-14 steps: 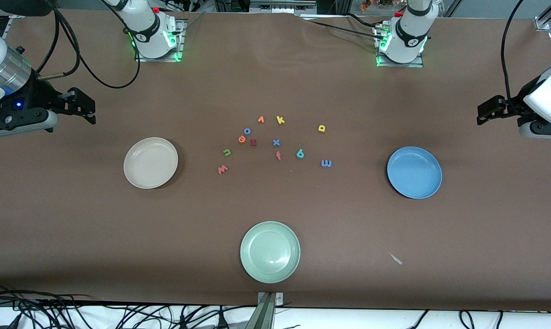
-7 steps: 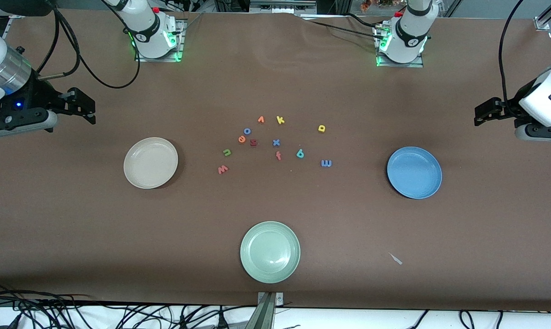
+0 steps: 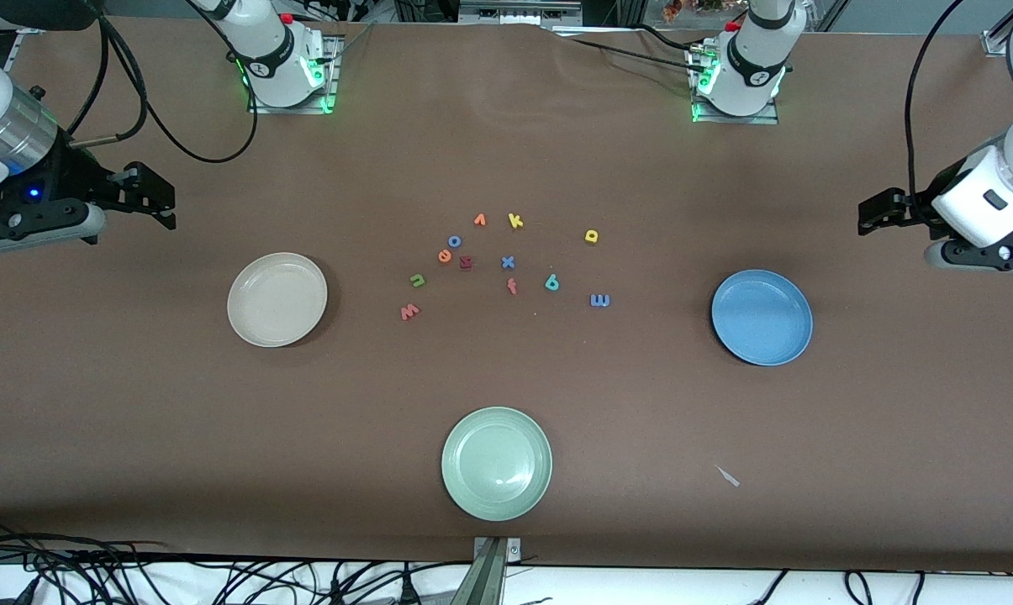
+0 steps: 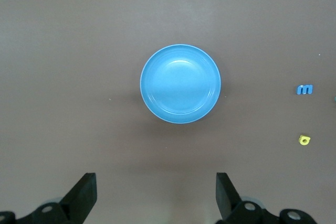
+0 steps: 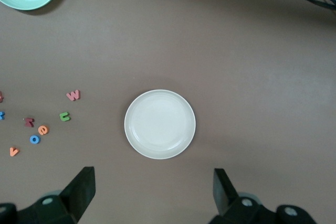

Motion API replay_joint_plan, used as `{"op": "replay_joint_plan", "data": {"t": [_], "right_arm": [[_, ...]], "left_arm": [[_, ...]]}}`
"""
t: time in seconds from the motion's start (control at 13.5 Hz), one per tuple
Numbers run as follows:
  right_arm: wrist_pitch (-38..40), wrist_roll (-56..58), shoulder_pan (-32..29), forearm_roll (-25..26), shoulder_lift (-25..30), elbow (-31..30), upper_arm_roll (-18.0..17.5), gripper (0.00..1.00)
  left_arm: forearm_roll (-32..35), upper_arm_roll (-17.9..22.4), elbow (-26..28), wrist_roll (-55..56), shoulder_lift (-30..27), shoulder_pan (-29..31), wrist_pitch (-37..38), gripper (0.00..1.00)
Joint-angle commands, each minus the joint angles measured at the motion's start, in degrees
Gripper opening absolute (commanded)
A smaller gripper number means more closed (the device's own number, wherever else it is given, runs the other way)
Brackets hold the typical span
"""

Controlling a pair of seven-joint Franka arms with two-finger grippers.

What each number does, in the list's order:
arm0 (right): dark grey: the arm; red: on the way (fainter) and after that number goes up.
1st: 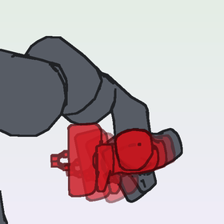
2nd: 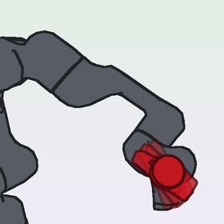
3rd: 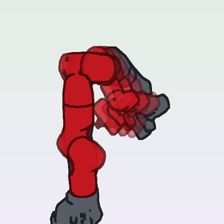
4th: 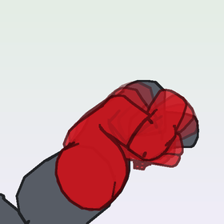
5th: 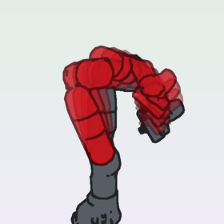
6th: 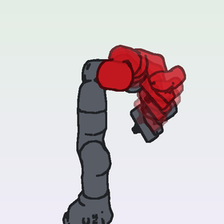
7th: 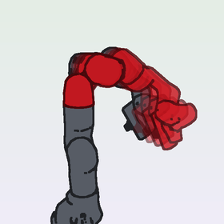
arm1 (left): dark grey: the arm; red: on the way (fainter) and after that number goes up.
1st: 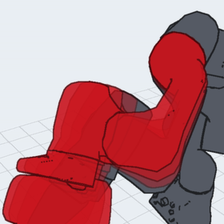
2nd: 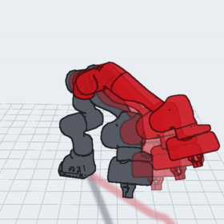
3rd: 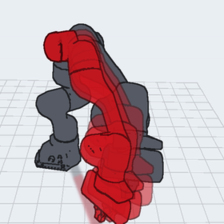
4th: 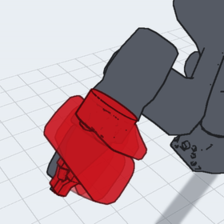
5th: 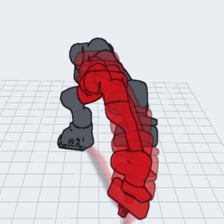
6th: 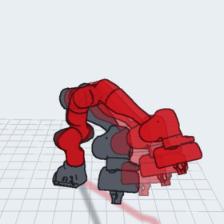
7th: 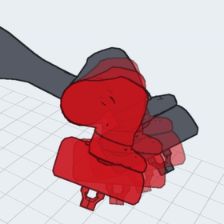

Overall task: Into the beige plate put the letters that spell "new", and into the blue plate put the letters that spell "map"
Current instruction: 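Reach the left gripper to the blue m while the right gripper reaches letters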

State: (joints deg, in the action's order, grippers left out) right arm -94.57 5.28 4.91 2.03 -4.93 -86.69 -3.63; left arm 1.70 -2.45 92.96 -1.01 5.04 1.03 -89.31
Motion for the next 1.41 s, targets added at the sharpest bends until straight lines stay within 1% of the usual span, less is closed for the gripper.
{"op": "replay_joint_plan", "data": {"t": [0.0, 0.22, 0.37, 0.44, 0.52, 0.67, 0.74, 0.81, 0.89, 0.96, 1.04, 1.11, 1.26, 1.33], "right_arm": [[-2.0, -0.4, -0.2, -1.0, -1.2, 0.6, -0.1, 0.99], [-5.6, -0.4, 0.0, -1.1, -3.0, 0.6, -0.1, 0.99], [-6.3, -0.5, -0.1, -3.5, -3.3, 0.6, -0.1, 0.99], [-6.5, -0.5, -0.2, -4.4, -4.8, 0.6, -0.1, 0.99], [-6.4, 0.1, -0.1, -4.2, -7.6, 0.7, -0.1, 0.99], [-6.4, 0.7, 0.2, -3.9, -8.7, 0.7, -0.1, 0.99], [-6.3, 0.7, 0.3, -3.8, -9.5, 0.8, -0.1, 0.99], [-6.2, 0.4, 0.5, -3.6, -9.8, 0.7, -0.1, 0.99], [-6.1, 0.4, 0.9, -3.4, -10.0, 0.7, -0.1, 0.99], [-6.3, 0.8, 0.8, -3.7, -10.4, 0.7, -0.1, 0.99], [-6.5, 0.9, 1.1, -3.3, -11.5, 0.7, -0.2, 0.99], [-6.1, 0.4, 3.9, -2.2, -15.2, 0.7, -0.2, 0.99], [-6.8, 0.7, 4.6, -3.3, -15.9, 0.5, 0.1, 0.99], [-6.9, 0.8, 4.8, -4.2, -16.0, 0.6, 0.0, 0.99]], "left_arm": [[-4.1, -0.6, -1.6, 7.9, 2.2, -1.2, -0.8, 1.00], [-4.3, -5.8, -0.7, 21.3, 5.7, -2.0, -6.0, 1.00], [-4.3, -9.1, -0.2, 30.5, 8.2, -2.0, -9.9, 1.00], [-3.8, -11.1, -0.1, 36.2, 10.0, -2.0, -12.0, 1.00], [-3.5, -12.7, 1.2, 41.2, 11.2, -2.0, -15.0, 1.00], [-3.3, -15.1, 7.2, 49.7, 11.2, -2.0, -23.2, 1.00], [-3.2, -16.4, 9.6, 55.8, 11.5, -2.0, -27.3, 1.00], [-3.0, -17.2, 12.2, 60.9, 12.9, -3.0, -32.3, 1.00], [-1.2, -17.2, 14.9, 66.3, 13.7, -5.0, -37.5, 1.00], [1.4, -17.3, 16.4, 72.1, 15.4, -5.8, -41.3, 1.00], [4.0, -17.4, 16.5, 78.4, 17.9, -7.6, -43.6, 1.00], [5.2, -17.3, 16.3, 84.7, 20.3, -9.1, -45.3, 1.00], [8.0, -17.3, 16.2, 96.8, 23.6, -10.5, -50.2, 1.00], [10.1, -17.3, 15.9, 101.3, 25.1, -10.7, -50.8, 1.00]]}}
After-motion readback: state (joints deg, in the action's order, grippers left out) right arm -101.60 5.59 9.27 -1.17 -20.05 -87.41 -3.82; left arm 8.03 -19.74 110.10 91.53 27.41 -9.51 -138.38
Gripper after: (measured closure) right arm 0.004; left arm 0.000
